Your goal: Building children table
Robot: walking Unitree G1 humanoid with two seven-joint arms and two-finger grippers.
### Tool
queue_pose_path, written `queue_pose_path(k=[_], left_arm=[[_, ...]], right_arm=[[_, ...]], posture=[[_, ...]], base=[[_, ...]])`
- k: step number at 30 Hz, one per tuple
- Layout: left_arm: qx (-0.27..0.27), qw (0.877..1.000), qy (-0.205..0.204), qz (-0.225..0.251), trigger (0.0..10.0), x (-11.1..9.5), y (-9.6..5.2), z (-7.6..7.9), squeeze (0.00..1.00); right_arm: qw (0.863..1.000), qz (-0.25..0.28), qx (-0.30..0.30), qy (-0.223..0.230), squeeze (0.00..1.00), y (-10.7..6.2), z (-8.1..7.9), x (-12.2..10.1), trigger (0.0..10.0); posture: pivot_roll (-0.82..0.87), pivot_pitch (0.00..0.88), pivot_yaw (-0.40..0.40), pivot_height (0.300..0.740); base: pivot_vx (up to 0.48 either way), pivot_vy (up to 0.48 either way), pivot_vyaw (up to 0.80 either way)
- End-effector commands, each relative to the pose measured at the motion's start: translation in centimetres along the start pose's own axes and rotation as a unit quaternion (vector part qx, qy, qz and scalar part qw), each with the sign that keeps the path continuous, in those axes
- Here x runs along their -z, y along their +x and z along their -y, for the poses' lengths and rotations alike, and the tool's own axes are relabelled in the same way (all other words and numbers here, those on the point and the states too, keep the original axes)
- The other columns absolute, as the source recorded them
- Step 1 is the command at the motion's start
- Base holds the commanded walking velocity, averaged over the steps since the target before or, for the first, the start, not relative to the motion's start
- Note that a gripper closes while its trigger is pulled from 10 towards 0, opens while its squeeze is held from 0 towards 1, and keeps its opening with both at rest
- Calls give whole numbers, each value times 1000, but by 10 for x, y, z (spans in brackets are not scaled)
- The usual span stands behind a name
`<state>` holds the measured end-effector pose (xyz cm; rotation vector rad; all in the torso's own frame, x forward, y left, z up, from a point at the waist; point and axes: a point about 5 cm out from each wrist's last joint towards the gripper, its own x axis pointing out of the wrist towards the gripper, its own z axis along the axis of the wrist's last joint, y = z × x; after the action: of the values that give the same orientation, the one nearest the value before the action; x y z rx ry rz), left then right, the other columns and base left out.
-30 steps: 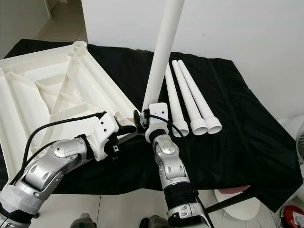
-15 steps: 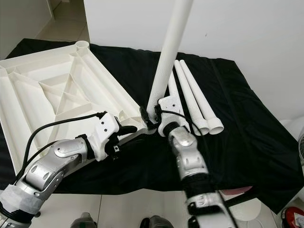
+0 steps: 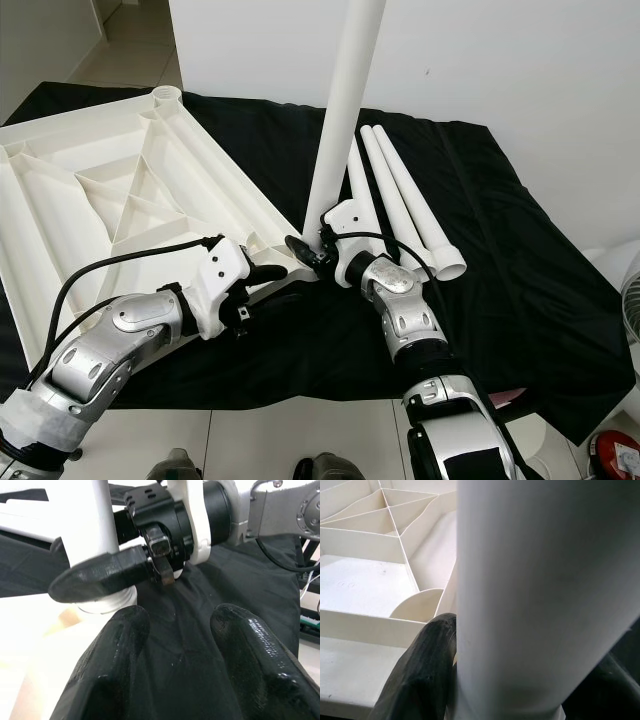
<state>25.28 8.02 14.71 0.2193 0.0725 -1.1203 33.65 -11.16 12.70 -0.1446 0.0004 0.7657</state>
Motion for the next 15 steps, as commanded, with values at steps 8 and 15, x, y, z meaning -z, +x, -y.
queue_pose_path(k=[8,15], left_arm=[[27,1000,-2,-2,10000,0,-3,5,0],[33,999,0,-4,10000,1,-1,6,0]], right_arm=[[999,-22,8,21,0,-14,8,16,10000],[991,-16,124,40,0,-23,13,18,10000]], posture=[[142,14,-114,740],[128,0,-108,740]], base=[[0,0,0],[0,0,0]])
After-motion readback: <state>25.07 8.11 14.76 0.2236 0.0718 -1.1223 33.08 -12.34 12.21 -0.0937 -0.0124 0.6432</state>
